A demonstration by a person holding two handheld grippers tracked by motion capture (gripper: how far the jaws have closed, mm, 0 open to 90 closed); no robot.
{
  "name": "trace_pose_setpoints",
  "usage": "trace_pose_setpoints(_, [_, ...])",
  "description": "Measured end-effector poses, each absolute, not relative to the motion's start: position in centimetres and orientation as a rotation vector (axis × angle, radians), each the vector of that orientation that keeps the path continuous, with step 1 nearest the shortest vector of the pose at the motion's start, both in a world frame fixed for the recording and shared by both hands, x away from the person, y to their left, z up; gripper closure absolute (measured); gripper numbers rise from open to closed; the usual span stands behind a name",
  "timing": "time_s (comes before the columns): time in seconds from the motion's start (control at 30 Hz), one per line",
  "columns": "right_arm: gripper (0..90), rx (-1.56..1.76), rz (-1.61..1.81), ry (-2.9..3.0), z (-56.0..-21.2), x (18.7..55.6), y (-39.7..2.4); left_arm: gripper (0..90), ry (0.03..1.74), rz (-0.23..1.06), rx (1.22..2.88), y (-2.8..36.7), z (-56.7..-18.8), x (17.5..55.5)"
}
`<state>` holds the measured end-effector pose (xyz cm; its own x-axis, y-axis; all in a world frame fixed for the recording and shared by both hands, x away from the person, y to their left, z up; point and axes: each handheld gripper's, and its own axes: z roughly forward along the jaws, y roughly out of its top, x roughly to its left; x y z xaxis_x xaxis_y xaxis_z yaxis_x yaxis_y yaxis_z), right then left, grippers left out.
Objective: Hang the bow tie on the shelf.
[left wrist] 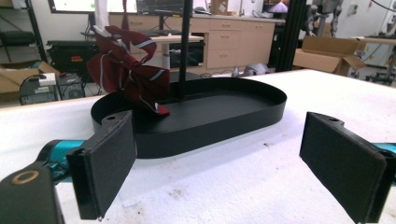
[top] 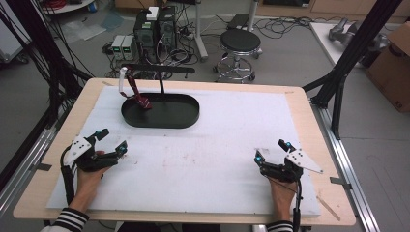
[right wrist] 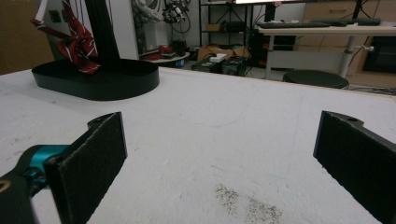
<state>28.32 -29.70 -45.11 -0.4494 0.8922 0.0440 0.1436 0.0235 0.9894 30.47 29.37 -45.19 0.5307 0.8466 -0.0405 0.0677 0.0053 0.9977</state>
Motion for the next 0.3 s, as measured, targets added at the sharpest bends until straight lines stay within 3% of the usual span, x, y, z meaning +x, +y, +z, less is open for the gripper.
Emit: trace_pose_setpoints(0.3, [1.5,1.061,1.486,1.654,-45.15,28.24,-29.72,11.6,0.818,0.817,1.472,28.79,-45.25,30.03])
